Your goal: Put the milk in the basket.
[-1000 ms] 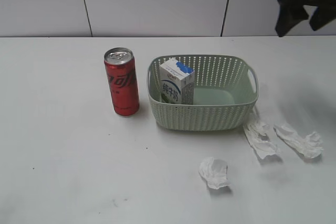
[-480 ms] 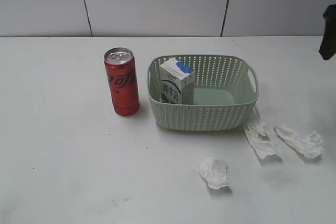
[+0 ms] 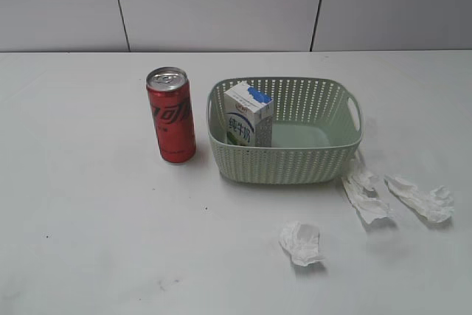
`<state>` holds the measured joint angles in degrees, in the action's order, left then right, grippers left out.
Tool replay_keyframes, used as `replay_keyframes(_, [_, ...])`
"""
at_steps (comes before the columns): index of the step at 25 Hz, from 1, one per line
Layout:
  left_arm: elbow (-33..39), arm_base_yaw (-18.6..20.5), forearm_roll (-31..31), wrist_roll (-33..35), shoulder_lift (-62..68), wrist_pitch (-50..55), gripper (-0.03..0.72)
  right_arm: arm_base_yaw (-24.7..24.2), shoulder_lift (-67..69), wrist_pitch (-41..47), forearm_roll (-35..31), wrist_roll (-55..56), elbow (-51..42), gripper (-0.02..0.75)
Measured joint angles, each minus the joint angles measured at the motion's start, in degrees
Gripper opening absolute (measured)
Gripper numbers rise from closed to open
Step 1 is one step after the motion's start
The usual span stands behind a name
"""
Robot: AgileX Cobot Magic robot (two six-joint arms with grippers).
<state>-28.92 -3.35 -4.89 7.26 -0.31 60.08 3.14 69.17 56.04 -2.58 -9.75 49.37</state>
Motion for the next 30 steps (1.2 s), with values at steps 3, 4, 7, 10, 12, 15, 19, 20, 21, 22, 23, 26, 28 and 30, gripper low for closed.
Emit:
replay_keyframes(3, [0.0,0.0,0.0,0.0,0.0,0.0,0.525,0.0,-7.8,-1.0,0.0,0.1,-6.3,0.595])
replay_keyframes(4, [0.0,0.0,0.0,0.0,0.0,0.0,0.525,0.0,-10.0,-1.2,0.0,0.4,-8.1,0.594])
replay_keyframes(7, [0.0,0.0,0.0,0.0,0.0,0.0,0.525,0.0,-17.8,-1.4,0.0,0.5,-12.6,0.594])
replay_keyframes(10, [0.0,0.0,0.0,0.0,0.0,0.0,0.525,0.0,-25.6,-2.0,0.0,1.2,-16.7,0.594])
replay_keyframes(12, [0.0,0.0,0.0,0.0,0.0,0.0,0.525,0.0,-31.2,-2.1,0.0,1.7,-18.4,0.594])
replay_keyframes(15, [0.0,0.0,0.0,0.0,0.0,0.0,0.525,0.0,-38.2,-2.6,0.0,2.5,-18.7,0.594])
replay_keyframes(19, [0.0,0.0,0.0,0.0,0.0,0.0,0.525,0.0,-45.9,-1.5,0.0,2.9,-18.7,0.594])
replay_keyframes(20, [0.0,0.0,0.0,0.0,0.0,0.0,0.525,0.0,-47.6,-0.6,0.0,3.0,-18.7,0.594])
replay_keyframes(21, [0.0,0.0,0.0,0.0,0.0,0.0,0.525,0.0,-49.0,0.5,0.0,3.0,-18.9,0.594])
replay_keyframes(22, [0.0,0.0,0.0,0.0,0.0,0.0,0.525,0.0,-50.7,1.6,0.0,3.0,-19.5,0.594])
replay_keyframes(23, [0.0,0.0,0.0,0.0,0.0,0.0,0.525,0.0,-52.4,2.5,0.0,3.0,-20.0,0.594])
replay_keyframes(26, [0.0,0.0,0.0,0.0,0.0,0.0,0.525,0.0,-57.3,3.3,0.0,3.0,-20.2,0.594])
replay_keyframes(28, [0.0,0.0,0.0,0.0,0.0,0.0,0.525,0.0,-60.8,3.3,0.0,3.0,-20.2,0.594])
replay_keyframes(30, [0.0,0.0,0.0,0.0,0.0,0.0,0.525,0.0,-64.4,3.4,0.0,3.0,-20.2,0.594])
